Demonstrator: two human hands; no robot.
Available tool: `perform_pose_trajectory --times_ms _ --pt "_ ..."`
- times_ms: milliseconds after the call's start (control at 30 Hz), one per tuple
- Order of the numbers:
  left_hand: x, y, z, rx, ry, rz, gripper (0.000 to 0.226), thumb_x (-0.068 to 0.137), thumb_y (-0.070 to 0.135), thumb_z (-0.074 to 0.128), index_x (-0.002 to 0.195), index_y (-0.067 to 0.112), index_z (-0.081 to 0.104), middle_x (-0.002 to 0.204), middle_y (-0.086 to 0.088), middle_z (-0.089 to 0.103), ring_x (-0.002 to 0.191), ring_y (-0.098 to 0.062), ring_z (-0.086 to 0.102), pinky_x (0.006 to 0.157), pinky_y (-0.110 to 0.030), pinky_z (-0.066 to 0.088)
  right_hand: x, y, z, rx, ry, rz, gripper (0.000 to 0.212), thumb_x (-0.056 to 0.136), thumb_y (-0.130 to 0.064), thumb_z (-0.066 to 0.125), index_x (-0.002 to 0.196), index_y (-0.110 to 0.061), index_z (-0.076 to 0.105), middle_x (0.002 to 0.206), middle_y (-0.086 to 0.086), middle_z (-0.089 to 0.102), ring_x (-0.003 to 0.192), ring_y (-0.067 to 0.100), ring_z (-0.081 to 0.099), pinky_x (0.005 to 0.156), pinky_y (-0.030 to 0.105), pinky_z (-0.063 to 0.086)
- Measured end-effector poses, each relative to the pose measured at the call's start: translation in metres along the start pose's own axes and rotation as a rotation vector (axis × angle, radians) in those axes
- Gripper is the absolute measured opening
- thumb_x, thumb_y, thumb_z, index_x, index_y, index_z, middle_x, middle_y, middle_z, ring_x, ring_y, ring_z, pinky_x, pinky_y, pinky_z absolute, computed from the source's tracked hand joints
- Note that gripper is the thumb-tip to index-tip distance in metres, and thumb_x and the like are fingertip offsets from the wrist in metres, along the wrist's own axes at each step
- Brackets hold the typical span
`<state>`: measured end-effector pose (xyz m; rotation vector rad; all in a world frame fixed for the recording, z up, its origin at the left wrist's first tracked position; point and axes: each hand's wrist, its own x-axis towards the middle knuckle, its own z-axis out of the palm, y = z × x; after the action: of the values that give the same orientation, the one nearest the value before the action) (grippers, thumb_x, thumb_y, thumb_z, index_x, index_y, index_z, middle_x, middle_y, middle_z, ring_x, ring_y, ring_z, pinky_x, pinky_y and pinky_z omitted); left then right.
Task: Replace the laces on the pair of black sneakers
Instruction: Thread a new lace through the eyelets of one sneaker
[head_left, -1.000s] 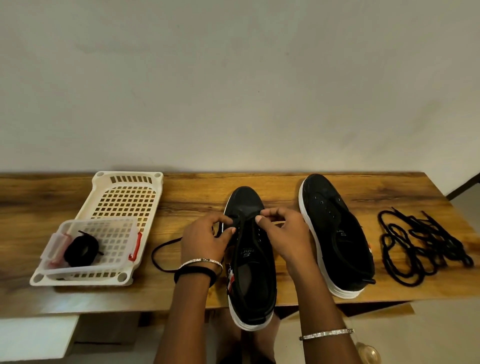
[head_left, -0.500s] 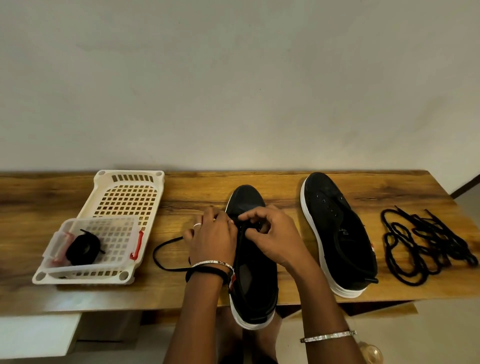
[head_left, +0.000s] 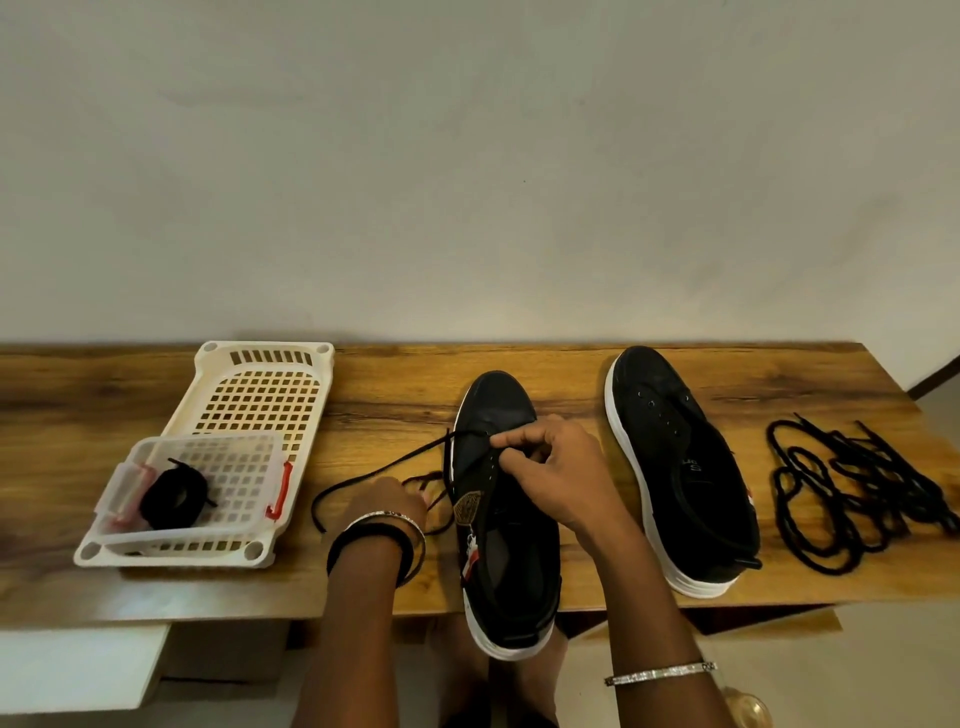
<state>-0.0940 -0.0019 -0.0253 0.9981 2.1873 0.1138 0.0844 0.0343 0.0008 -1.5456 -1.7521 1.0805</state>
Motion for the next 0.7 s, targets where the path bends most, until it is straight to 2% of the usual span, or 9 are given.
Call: perform_pose_trajectory --times_ms 133,200,233,300,367,467,567,633,700 --pt "-0.001 -0.008 -0.004 0.229 -0.067 -0.093 0.04 0.095 0.045 0.059 0.109 0.008 0.068 0.107 -0.006 0.067 0.092 -0.021 0.059 0.074 -0.029 0.042 0.0 -0.001 -0.001 -0.018 0.015 -0.002 0.018 0.088 -0.017 0.071 0.102 -0.025 0.08 0.092 -0.02 0.062 0.076 0.003 0.058 0.074 0.018 0.051" --pt "0.0 -0.013 -0.006 0.239 -0.055 -0.124 0.046 0.09 0.05 0.064 0.11 0.009 0.068 0.111 -0.006 0.069 0.097 -0.021 0.063 0.072 -0.028 0.043 -0.001 -0.002 -0.001 -0.023 0.019 -0.002 0.018 0.089 -0.016 0.07 0.102 -0.024 0.08 0.087 -0.023 0.06 0.076 0.001 0.058 0.073 0.016 0.05" --pt "-0.001 -0.014 -0.007 0.212 -0.008 -0.136 0.045 0.089 0.05 0.066 0.11 0.009 0.066 0.112 -0.007 0.068 0.097 -0.022 0.062 0.074 -0.03 0.044 -0.001 -0.002 -0.001 -0.028 0.021 -0.005 0.018 0.089 -0.016 0.07 0.102 -0.024 0.08 0.086 -0.024 0.059 0.078 0.0 0.058 0.075 0.018 0.051" --pt "-0.002 -0.013 -0.007 0.15 0.197 -0.138 0.037 0.09 0.046 0.064 0.108 0.013 0.062 0.114 -0.009 0.065 0.102 -0.028 0.06 0.089 -0.04 0.046 0.0 -0.002 0.0 -0.029 0.026 -0.015 0.018 0.09 -0.015 0.068 0.1 -0.023 0.08 0.083 -0.024 0.059 0.083 -0.002 0.058 0.081 0.023 0.052" --pt "-0.001 -0.011 -0.006 0.082 0.416 -0.097 0.025 0.09 0.04 0.06 0.099 0.017 0.063 0.107 -0.009 0.068 0.104 -0.033 0.061 0.1 -0.05 0.038 0.0 -0.002 0.0 -0.012 0.03 -0.014 0.018 0.09 -0.013 0.067 0.099 -0.021 0.081 0.08 -0.026 0.058 0.085 -0.006 0.057 0.082 0.022 0.052" --pt "-0.003 0.001 -0.004 -0.01 0.619 0.021 0.015 0.091 0.039 0.059 0.088 0.025 0.065 0.093 0.0 0.067 0.094 -0.028 0.061 0.094 -0.048 0.033 0.0 -0.003 -0.001 -0.005 0.035 -0.015 0.017 0.091 -0.013 0.066 0.096 -0.019 0.081 0.078 -0.028 0.057 0.084 -0.01 0.056 0.078 0.015 0.048" --pt "0.0 0.016 0.006 -0.135 0.588 0.202 0.01 0.093 0.039 0.059 0.094 0.033 0.067 0.097 0.006 0.068 0.095 -0.022 0.063 0.091 -0.045 0.043 0.0 -0.001 0.001 0.012 0.044 -0.023 0.014 0.09 -0.016 0.068 0.094 -0.021 0.081 0.076 -0.024 0.06 0.085 -0.008 0.057 0.081 0.019 0.05" --pt "0.005 0.023 0.012 -0.2 0.522 0.266 0.015 0.092 0.039 0.061 0.104 0.035 0.069 0.101 0.006 0.068 0.096 -0.021 0.064 0.087 -0.048 0.05 0.001 0.0 0.003 0.016 0.059 -0.028 0.012 0.089 -0.018 0.071 0.088 -0.024 0.081 0.069 -0.025 0.061 0.085 -0.012 0.058 0.078 0.019 0.049" --pt "0.01 0.028 0.015 -0.185 0.493 0.294 0.022 0.093 0.036 0.062 0.114 0.034 0.068 0.103 0.005 0.069 0.098 -0.021 0.064 0.084 -0.044 0.053 0.002 0.002 0.004 0.005 0.069 -0.039 0.011 0.088 -0.019 0.072 0.084 -0.025 0.081 0.065 -0.031 0.061 0.086 -0.017 0.057 0.077 0.021 0.052"
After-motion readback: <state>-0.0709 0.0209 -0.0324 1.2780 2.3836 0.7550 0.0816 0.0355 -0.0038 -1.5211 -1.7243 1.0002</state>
